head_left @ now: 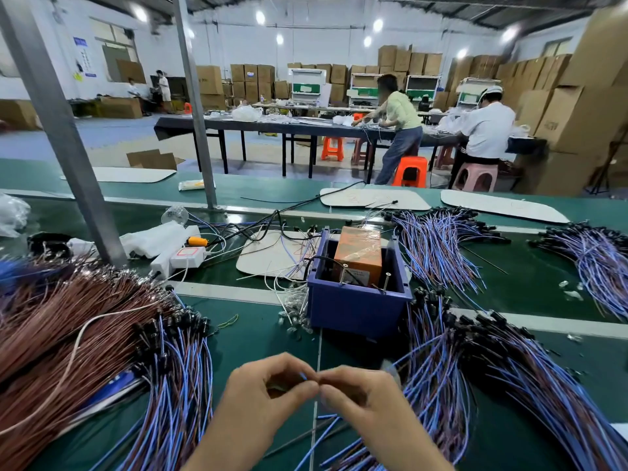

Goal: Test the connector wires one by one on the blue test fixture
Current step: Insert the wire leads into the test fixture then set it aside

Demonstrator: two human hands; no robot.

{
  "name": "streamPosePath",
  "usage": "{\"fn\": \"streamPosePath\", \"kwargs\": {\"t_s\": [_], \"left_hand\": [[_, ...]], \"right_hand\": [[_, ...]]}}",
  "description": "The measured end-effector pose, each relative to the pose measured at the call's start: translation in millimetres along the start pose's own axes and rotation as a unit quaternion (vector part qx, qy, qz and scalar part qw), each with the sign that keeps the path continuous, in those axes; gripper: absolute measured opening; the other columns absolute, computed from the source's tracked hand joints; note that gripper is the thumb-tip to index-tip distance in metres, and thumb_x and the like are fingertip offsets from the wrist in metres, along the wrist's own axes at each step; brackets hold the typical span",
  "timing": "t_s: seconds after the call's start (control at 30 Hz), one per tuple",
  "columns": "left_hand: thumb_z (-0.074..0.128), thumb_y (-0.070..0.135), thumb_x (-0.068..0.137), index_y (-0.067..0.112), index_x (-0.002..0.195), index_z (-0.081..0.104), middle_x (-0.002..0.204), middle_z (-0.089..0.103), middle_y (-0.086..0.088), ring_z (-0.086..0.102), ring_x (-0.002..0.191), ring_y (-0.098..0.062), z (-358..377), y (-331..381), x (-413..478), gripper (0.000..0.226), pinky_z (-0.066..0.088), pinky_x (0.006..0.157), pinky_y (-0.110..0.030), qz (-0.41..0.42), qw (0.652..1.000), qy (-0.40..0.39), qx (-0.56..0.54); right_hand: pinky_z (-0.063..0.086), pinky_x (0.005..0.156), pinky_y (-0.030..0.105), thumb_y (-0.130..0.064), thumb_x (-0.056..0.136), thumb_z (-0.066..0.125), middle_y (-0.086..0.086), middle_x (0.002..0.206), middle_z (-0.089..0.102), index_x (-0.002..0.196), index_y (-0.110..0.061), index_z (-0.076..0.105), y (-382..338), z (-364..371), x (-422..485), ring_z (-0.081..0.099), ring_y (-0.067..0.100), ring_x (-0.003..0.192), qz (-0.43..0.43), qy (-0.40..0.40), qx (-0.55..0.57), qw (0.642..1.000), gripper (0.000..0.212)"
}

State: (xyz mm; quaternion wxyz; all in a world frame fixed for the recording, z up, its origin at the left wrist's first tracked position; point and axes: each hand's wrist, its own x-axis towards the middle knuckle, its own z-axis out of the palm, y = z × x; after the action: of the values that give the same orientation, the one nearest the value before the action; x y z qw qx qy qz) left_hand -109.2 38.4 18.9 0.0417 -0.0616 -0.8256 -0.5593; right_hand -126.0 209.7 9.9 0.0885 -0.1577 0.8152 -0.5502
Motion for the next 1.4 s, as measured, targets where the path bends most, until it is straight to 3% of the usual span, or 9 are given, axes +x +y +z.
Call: {"fn": "streamPosePath", "kwargs": {"t_s": [0.07, 0.23, 0.33, 0.47, 0.67, 0.9, 1.07, 1.4], "left_hand": [[0.074, 0.002, 0.076, 0.019, 0.069, 0.072, 0.063, 0.069, 0.000, 0.061, 0.058, -0.004, 4, 1, 6, 0.019, 0.046, 0.060, -0.013, -0.010, 0.998, 0.006, -0.063], [0.072, -0.005, 0.075, 0.005, 0.075, 0.070, 0.067, 0.070, -0.009, 0.064, 0.059, -0.011, 20, 0, 18, 0.010, 0.050, 0.056, -0.016, -0.063, 0.972, 0.045, -0.223], [0.070, -0.008, 0.076, 0.003, 0.080, 0.065, 0.066, 0.070, -0.007, 0.064, 0.060, -0.011, 34, -1, 27, 0.012, 0.052, 0.057, -0.019, -0.073, 0.966, 0.069, -0.239], [0.067, -0.003, 0.082, 0.009, 0.080, 0.066, 0.071, 0.071, -0.002, 0.067, 0.068, -0.012, 45, 1, 50, 0.012, 0.057, 0.067, -0.024, -0.076, 0.962, 0.081, -0.251], [0.067, 0.007, 0.087, 0.012, 0.079, 0.069, 0.058, 0.063, 0.002, 0.056, 0.048, -0.001, 53, 5, 102, 0.009, 0.047, 0.052, -0.014, -0.104, 0.969, 0.089, -0.205], [0.071, 0.010, 0.084, 0.016, 0.071, 0.070, 0.057, 0.065, 0.001, 0.059, 0.047, -0.001, 57, -1, 138, 0.014, 0.051, 0.055, -0.015, -0.125, 0.969, 0.134, -0.163], [0.072, 0.012, 0.083, 0.019, 0.069, 0.070, 0.054, 0.066, 0.006, 0.060, 0.047, 0.002, 60, -6, 140, 0.016, 0.049, 0.051, -0.012, -0.127, 0.964, 0.155, -0.173], [0.070, 0.010, 0.084, 0.018, 0.068, 0.068, 0.059, 0.066, 0.001, 0.060, 0.049, -0.003, 60, -5, 139, 0.018, 0.053, 0.057, -0.017, -0.129, 0.962, 0.160, -0.177]], "right_hand": [[0.052, 0.069, 0.018, -0.007, 0.087, 0.067, -0.001, 0.077, 0.074, 0.085, -0.023, 0.076, 2, 4, 2, 0.067, 0.007, 0.072, -0.006, 0.037, 0.033, 0.999, 0.019], [0.049, 0.060, 0.017, -0.009, 0.083, 0.072, -0.003, 0.072, 0.073, 0.082, -0.022, 0.075, 4, 3, 5, 0.064, 0.002, 0.063, -0.018, 0.090, 0.059, 0.994, 0.013], [0.051, 0.057, 0.020, -0.007, 0.085, 0.069, 0.001, 0.069, 0.072, 0.079, -0.020, 0.075, 7, 3, 8, 0.064, 0.008, 0.061, -0.018, 0.139, 0.074, 0.987, 0.015], [0.055, 0.056, 0.023, -0.005, 0.088, 0.064, 0.009, 0.073, 0.073, 0.082, -0.010, 0.074, 14, -9, 18, 0.071, 0.021, 0.067, 0.026, 0.223, 0.195, 0.955, 0.013], [0.037, 0.036, 0.018, -0.008, 0.090, 0.063, 0.006, 0.061, 0.070, 0.080, -0.010, 0.072, 31, -46, 50, 0.052, 0.009, 0.040, 0.092, 0.332, 0.191, 0.919, 0.014], [0.036, 0.045, 0.023, -0.012, 0.089, 0.065, 0.004, 0.061, 0.071, 0.073, -0.012, 0.072, 39, -59, 73, 0.048, 0.007, 0.038, 0.124, 0.345, 0.148, 0.919, 0.017], [0.035, 0.040, 0.019, -0.011, 0.090, 0.065, 0.004, 0.060, 0.071, 0.073, -0.013, 0.072, 43, -58, 73, 0.048, 0.006, 0.039, 0.122, 0.352, 0.156, 0.915, 0.018], [0.036, 0.036, 0.018, -0.010, 0.090, 0.064, 0.003, 0.059, 0.070, 0.076, -0.009, 0.071, 39, -59, 67, 0.050, 0.008, 0.040, 0.112, 0.354, 0.190, 0.909, 0.016]]}}
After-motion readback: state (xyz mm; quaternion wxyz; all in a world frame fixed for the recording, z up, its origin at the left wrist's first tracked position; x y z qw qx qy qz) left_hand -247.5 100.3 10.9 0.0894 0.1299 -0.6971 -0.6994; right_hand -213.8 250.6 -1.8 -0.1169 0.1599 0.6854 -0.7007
